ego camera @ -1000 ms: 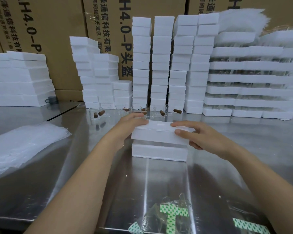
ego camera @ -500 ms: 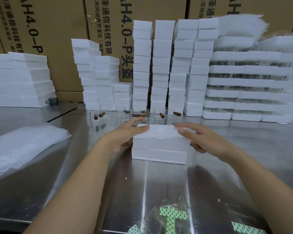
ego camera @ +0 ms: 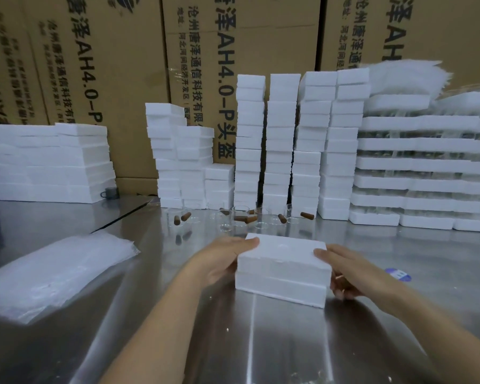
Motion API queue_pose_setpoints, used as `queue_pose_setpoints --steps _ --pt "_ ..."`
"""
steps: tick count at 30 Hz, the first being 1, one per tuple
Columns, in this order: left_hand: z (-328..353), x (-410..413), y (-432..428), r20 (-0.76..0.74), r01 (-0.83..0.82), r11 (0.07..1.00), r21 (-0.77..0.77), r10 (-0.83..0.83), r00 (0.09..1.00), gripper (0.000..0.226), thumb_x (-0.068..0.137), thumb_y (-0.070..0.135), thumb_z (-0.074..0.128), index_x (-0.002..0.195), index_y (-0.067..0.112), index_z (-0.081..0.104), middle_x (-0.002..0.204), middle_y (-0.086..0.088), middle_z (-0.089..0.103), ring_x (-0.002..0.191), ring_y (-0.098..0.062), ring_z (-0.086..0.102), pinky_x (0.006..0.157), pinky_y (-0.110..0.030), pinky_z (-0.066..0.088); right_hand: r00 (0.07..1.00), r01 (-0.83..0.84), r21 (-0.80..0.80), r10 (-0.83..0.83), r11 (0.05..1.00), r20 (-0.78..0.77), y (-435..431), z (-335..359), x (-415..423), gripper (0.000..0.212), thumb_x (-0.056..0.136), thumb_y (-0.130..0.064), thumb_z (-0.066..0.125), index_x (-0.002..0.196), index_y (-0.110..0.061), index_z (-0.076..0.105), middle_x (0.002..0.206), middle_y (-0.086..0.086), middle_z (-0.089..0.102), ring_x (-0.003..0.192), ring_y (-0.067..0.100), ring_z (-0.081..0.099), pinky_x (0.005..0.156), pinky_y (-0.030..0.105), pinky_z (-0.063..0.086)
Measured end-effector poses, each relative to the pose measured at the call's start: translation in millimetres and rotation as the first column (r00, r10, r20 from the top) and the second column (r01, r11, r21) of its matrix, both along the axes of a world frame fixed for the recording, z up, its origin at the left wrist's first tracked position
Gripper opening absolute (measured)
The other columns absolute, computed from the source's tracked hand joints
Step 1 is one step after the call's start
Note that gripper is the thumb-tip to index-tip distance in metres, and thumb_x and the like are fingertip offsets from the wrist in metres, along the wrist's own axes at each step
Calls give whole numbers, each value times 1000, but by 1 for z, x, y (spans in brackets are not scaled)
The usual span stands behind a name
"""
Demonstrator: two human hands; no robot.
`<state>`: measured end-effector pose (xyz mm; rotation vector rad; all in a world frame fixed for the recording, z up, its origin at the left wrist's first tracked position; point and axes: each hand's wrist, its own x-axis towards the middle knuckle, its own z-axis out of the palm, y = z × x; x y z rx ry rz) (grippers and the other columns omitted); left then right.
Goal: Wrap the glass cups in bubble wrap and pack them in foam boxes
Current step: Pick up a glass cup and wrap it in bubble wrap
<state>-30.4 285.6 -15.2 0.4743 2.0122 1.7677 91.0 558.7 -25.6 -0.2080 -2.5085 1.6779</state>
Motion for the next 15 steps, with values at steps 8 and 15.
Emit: queue_pose_setpoints --steps 8,15 --pt "-7 -5 9 -120 -123 977 -176 102 987 37 103 53 64 117 22 78 119 5 80 117 -19 72 118 -44 47 1000 10 -35 -9 999 9 -4 2 4 39 91 -50 72 103 -16 58 82 17 70 66 28 69 55 32 48" --pt "-12 3 26 -124 -297 953 -67 287 950 29 99 46 66 91 19 71 101 4 73 89 -15 69 75 -28 48 998 -28 -90 33 996 52 -12 7 11 42 95 -53 67 116 -17 71 84 22 67 70 35 70 60 34 50"
